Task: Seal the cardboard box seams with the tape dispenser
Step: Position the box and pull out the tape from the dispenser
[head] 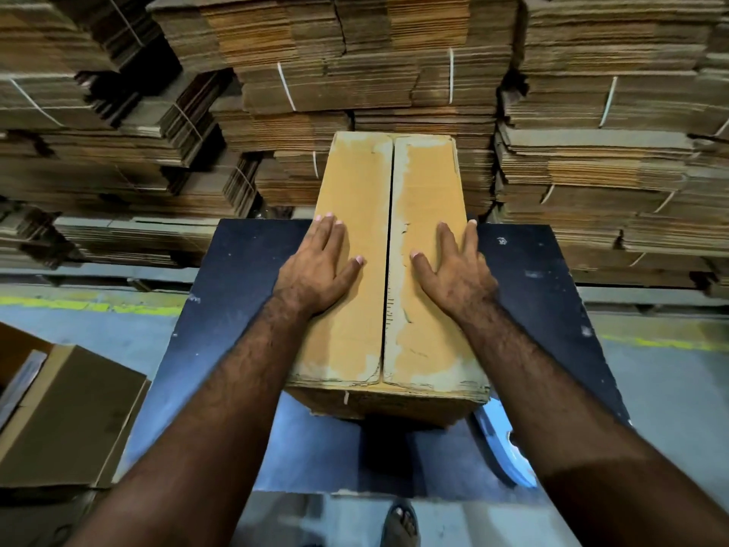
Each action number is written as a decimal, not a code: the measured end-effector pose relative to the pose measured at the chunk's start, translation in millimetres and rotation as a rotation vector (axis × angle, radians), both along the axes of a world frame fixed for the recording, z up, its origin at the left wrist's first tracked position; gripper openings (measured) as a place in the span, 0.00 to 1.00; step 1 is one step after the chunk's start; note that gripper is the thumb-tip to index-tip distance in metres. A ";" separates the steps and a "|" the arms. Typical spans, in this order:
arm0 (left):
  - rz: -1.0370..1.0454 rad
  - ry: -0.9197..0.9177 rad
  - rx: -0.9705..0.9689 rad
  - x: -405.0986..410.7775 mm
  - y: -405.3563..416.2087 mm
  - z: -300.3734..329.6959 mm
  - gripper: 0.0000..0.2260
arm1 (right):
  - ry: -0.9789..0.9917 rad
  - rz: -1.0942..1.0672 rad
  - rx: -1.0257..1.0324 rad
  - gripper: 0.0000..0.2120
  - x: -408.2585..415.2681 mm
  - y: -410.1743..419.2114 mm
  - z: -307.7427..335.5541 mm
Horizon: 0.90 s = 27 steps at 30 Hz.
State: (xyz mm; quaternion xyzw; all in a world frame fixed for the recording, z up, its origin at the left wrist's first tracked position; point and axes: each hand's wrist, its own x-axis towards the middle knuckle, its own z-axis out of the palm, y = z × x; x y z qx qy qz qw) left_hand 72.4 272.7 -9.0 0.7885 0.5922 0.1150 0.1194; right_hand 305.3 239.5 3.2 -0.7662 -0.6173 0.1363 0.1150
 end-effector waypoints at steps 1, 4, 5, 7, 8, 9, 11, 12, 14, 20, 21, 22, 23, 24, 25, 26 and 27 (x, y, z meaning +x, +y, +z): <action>0.002 -0.001 -0.002 0.2 2.5 0.3 0.36 | -0.003 0.003 -0.001 0.35 0.4 3.2 -0.5; 0.008 0.000 -0.014 1.4 5.5 1.7 0.34 | -0.018 -0.011 -0.018 0.38 0.1 7.7 -1.5; 0.007 -0.007 -0.013 1.8 5.5 2.6 0.33 | -0.022 -0.025 -0.024 0.40 -0.4 8.3 -1.0; 0.005 -0.030 -0.008 1.9 5.2 4.8 0.33 | -0.030 -0.055 -0.034 0.44 -0.5 8.2 1.0; 0.005 -0.042 -0.010 1.4 5.0 5.5 0.33 | -0.028 -0.064 -0.042 0.45 -0.3 7.5 2.6; 0.002 -0.050 -0.013 0.5 3.3 6.6 0.33 | -0.015 -0.069 -0.048 0.46 -0.6 5.3 4.1; -0.006 -0.043 0.005 -2.9 -3.9 8.6 0.32 | 0.023 -0.066 -0.050 0.47 -2.4 -2.2 5.5; -0.012 -0.028 0.035 -6.0 -9.5 10.6 0.30 | 0.030 -0.067 -0.052 0.48 -4.7 -8.5 5.4; -0.017 0.028 0.130 -16.1 -22.5 16.1 0.24 | 0.019 -0.093 -0.076 0.50 -12.5 -26.2 4.3; 0.113 0.017 0.144 -47.1 -57.0 22.6 0.24 | -0.056 -0.124 -0.096 0.44 -40.8 -83.6 7.1; 0.138 -0.054 0.075 -50.4 -63.6 20.0 0.28 | -0.067 -0.131 -0.092 0.40 -45.1 -88.6 8.2; 0.152 -0.130 0.003 -53.6 -69.3 17.9 0.31 | -0.074 -0.147 -0.095 0.37 -49.0 -91.5 9.7; 0.161 -0.204 -0.068 -56.6 -73.2 17.1 0.34 | -0.075 -0.171 -0.103 0.36 -52.4 -92.1 11.9; 0.171 -0.268 -0.135 -59.3 -75.7 17.8 0.36 | -0.075 -0.196 -0.112 0.36 -55.0 -90.9 14.9; 0.186 -0.318 -0.193 -61.4 -77.2 19.4 0.37 | -0.071 -0.215 -0.119 0.36 -57.4 -88.8 18.3; 0.205 -0.357 -0.229 -63.5 -78.2 21.2 0.38 | -0.064 -0.226 -0.122 0.36 -59.2 -85.7 21.1; 0.227 -0.394 -0.246 -65.5 -79.1 22.5 0.37 | -0.051 -0.227 -0.127 0.37 -61.0 -82.2 23.3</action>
